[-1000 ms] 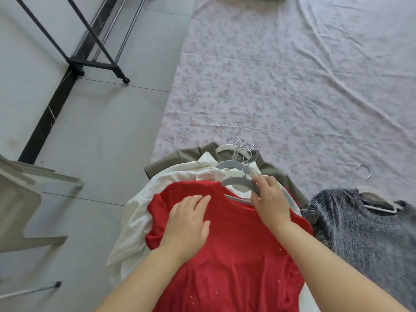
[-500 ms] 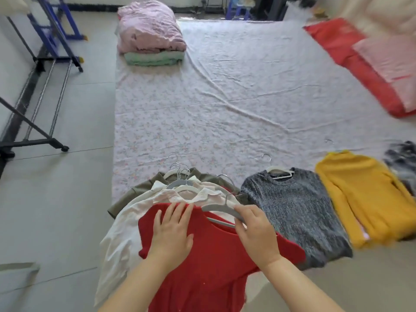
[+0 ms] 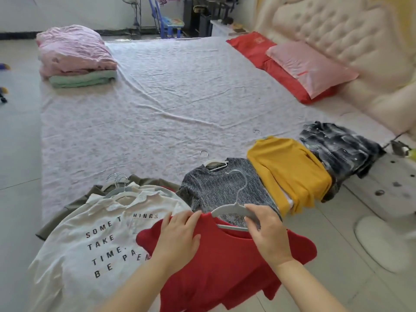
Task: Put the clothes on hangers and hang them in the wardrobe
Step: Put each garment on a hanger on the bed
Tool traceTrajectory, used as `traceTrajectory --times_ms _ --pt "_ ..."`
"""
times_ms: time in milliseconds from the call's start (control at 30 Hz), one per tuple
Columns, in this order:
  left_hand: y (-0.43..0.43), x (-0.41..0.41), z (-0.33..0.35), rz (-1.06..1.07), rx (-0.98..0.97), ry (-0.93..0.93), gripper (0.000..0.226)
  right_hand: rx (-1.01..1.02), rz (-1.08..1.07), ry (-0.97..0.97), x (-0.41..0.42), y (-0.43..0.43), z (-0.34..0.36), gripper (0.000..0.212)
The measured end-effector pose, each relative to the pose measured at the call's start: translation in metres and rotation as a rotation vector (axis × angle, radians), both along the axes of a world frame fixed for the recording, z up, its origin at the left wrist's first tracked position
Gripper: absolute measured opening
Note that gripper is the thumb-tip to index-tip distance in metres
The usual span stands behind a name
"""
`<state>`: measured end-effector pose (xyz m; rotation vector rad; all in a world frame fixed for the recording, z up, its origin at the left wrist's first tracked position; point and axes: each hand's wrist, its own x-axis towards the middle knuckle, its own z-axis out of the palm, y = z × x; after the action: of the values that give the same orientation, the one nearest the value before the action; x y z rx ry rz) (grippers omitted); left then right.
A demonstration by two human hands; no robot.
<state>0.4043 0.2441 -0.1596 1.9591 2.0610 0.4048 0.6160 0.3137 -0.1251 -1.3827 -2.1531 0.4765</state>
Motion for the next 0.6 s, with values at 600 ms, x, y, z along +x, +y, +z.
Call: traceTrajectory --times_ms 600 --pt "0.08 0.175 0.014 0.17 0.14 -0.091 0.048 -0.053 0.202 0.051 0.15 0.138 -0.006 0.033"
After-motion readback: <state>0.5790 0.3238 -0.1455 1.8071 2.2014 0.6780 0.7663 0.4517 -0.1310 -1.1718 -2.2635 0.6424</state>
